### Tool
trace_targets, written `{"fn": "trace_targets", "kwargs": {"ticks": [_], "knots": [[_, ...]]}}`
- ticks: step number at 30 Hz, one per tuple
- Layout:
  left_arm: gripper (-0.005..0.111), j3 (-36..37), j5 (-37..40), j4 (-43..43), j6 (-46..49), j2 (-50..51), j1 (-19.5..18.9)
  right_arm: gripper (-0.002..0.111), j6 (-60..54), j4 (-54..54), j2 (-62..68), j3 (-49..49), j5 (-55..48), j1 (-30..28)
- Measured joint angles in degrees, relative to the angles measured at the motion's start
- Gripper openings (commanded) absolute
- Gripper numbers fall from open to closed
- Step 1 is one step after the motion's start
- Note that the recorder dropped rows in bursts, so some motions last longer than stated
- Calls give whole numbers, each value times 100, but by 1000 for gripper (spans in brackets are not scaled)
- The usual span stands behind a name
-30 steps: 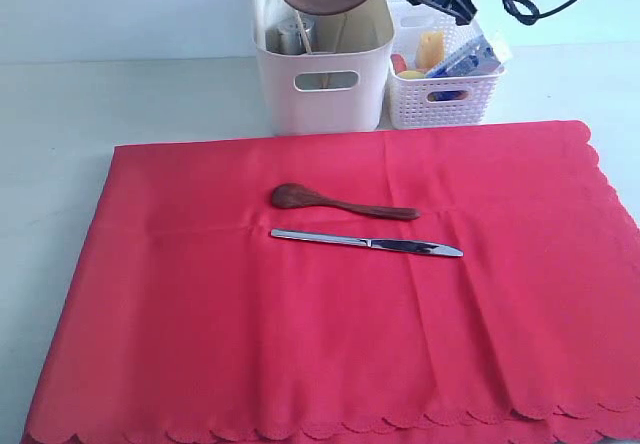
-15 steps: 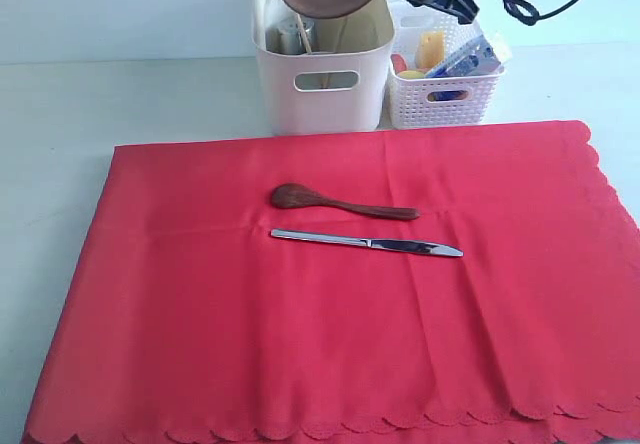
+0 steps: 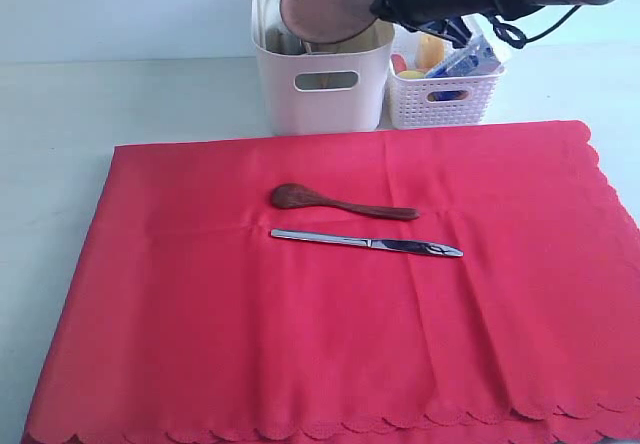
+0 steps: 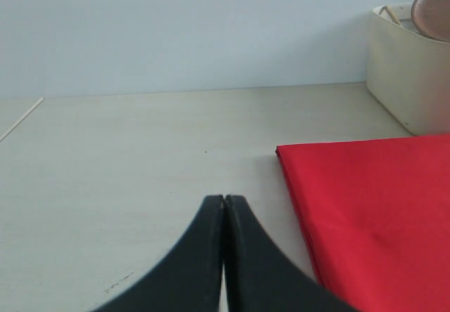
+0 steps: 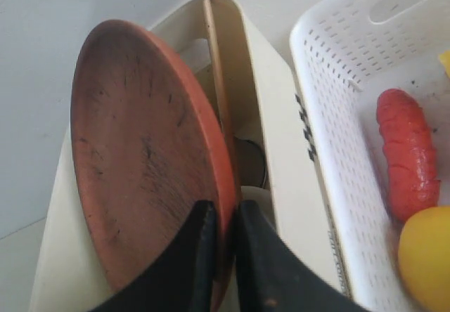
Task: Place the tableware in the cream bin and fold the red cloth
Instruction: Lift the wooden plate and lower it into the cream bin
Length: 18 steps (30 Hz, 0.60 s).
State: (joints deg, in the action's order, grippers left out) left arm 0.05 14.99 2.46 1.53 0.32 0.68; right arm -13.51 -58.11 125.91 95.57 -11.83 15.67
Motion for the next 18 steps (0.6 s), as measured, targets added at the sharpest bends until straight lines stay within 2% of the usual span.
{"fn": "trace_targets", "kwargs": {"ticks": [18], "knots": [[3, 0, 0, 0, 0, 0, 0, 0, 0, -13, 114, 149, 31, 0]]}}
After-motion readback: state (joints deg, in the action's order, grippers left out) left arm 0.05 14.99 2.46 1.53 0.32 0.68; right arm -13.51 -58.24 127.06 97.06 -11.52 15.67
